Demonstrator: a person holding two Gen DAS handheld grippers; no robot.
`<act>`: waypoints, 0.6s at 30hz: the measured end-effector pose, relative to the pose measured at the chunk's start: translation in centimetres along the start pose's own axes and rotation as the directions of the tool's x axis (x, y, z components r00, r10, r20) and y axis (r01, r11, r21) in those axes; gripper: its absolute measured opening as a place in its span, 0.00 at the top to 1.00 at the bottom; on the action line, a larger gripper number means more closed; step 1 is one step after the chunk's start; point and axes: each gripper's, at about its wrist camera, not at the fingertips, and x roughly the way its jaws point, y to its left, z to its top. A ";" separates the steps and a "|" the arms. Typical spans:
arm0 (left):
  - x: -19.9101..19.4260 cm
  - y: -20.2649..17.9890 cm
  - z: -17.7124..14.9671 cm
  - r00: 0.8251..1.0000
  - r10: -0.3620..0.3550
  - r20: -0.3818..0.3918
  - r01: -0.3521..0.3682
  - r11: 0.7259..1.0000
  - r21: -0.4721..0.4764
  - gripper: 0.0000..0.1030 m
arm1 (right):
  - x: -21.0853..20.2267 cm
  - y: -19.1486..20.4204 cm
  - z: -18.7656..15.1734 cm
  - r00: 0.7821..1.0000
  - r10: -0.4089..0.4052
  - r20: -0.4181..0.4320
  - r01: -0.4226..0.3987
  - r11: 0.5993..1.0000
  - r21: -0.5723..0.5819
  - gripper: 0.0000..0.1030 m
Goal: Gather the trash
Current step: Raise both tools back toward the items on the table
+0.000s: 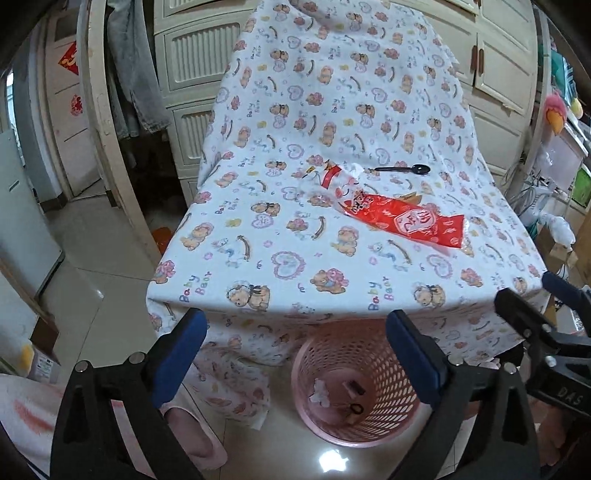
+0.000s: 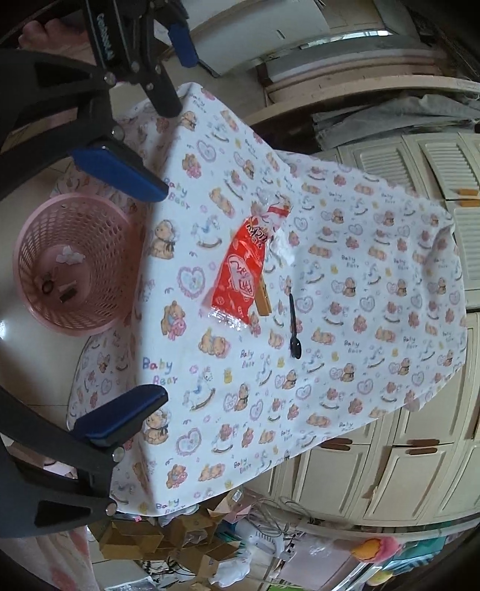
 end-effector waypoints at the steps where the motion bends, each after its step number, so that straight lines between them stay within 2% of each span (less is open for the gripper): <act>1: 0.1 0.1 0.1 1.000 -0.002 -0.002 0.002 1.000 -0.004 0.06 | -0.1 0.1 0.1 1.000 -0.005 0.003 0.005 1.000 -0.004 0.03; 4: 0.4 0.3 0.2 1.000 -0.011 -0.001 0.011 1.000 -0.019 0.06 | -0.3 -0.2 0.5 1.000 -0.016 0.009 0.016 1.000 -0.004 0.03; 7: 1.0 0.3 0.4 1.000 -0.003 -0.002 0.003 1.000 -0.026 0.06 | -0.1 -0.9 1.2 1.000 0.025 -0.007 -0.025 1.000 0.012 0.04; 8: 1.2 0.3 0.5 1.000 0.001 -0.003 -0.001 1.000 -0.029 0.06 | 0.1 -1.0 1.5 0.999 0.038 -0.016 -0.038 0.999 0.018 0.07; 10: 1.5 0.4 0.5 1.000 0.010 -0.007 -0.010 0.999 -0.038 0.06 | 0.8 -1.3 2.1 0.997 0.061 -0.036 -0.061 0.998 0.024 0.21; 12: 1.6 0.5 0.6 1.000 0.011 -0.006 -0.011 0.999 -0.046 0.06 | 1.7 -1.6 2.8 0.994 0.092 -0.060 -0.090 0.995 0.033 0.27; 17: 1.7 0.3 0.7 1.000 0.010 0.002 -0.010 0.999 -0.043 0.06 | 4.3 -3.0 4.4 0.983 0.157 -0.096 -0.149 0.985 0.087 0.31; 18: 1.8 0.3 0.7 1.000 0.002 -0.005 -0.002 0.999 -0.047 0.06 | 5.2 -3.4 4.8 0.980 0.165 -0.113 -0.154 0.983 0.104 0.37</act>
